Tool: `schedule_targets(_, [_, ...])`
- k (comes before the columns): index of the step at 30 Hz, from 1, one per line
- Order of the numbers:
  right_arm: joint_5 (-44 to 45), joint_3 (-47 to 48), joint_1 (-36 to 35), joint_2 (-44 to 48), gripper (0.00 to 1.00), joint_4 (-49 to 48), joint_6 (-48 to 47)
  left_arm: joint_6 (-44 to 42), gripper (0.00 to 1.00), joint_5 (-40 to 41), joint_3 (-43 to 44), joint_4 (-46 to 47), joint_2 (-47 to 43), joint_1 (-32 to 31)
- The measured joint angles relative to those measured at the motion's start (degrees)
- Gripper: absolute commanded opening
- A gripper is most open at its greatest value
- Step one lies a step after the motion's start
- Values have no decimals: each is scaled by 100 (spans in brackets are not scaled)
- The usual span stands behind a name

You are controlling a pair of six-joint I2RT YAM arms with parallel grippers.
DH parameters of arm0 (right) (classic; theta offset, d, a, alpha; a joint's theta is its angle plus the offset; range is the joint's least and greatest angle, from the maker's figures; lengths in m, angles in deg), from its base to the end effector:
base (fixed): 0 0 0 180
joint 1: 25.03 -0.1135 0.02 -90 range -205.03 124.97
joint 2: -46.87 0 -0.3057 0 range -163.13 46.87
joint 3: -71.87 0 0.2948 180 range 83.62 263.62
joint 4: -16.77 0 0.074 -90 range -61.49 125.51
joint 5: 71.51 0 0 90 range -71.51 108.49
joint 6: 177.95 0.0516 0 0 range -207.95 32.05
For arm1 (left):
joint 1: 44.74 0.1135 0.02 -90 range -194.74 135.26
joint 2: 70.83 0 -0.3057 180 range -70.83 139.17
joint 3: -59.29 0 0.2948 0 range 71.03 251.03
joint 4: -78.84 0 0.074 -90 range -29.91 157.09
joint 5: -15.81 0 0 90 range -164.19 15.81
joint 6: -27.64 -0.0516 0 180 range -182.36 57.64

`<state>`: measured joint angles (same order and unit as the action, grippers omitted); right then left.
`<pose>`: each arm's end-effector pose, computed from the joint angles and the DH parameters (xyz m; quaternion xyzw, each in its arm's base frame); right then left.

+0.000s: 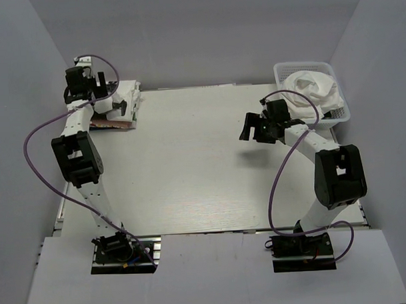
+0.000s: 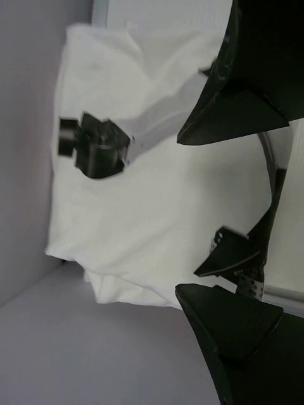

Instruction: Fold and stack the t-shirts

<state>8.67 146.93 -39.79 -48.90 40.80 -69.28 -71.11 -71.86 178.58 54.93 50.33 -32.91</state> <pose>0.3992 0.1143 0.2255 -0.0015 0.9202 0.1859 0.3444 0.5730 0.1222 0.3109 -0.0336 0.8463 0.1119 0.5198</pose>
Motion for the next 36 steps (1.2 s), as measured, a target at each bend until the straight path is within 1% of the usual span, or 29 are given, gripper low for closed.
schedule_targets(5, [2, 197, 0, -177, 90, 42, 17, 103, 100, -328, -7, -42, 654, 472])
schedule_targets(10, [37, 223, 0, -304, 90, 107, 39, 149, 100, -756, -7, 76, 1209, 584])
schedule_targets(18, [66, 227, 0, -308, 90, 122, 39, 219, 100, -892, -4, 170, 1191, 601])
schedule_targets(23, [66, 227, -2, -138, 90, 120, 35, 522, 100, -846, -11, -122, 898, 588])
schedule_targets(25, [66, 214, -4, 72, 90, 107, 35, 704, 100, -769, -96, -238, 584, 549])
schedule_targets(28, [55, 90, -2, 533, 90, -39, 42, 1375, 100, -898, -780, -295, -424, 468])
schedule_targets(30, [24, -59, -2, 870, 90, -138, 66, 1982, 100, -1113, -1543, -216, -1416, 407])
schedule_targets(34, [-46, -516, -2, 1478, 90, -350, 153, 3182, 100, -1899, -3589, 673, -3609, 186])
schedule_targets(36, [-83, -835, -2, 1773, 90, -468, 192, 3558, 100, -2210, -4382, 903, -4444, -52])
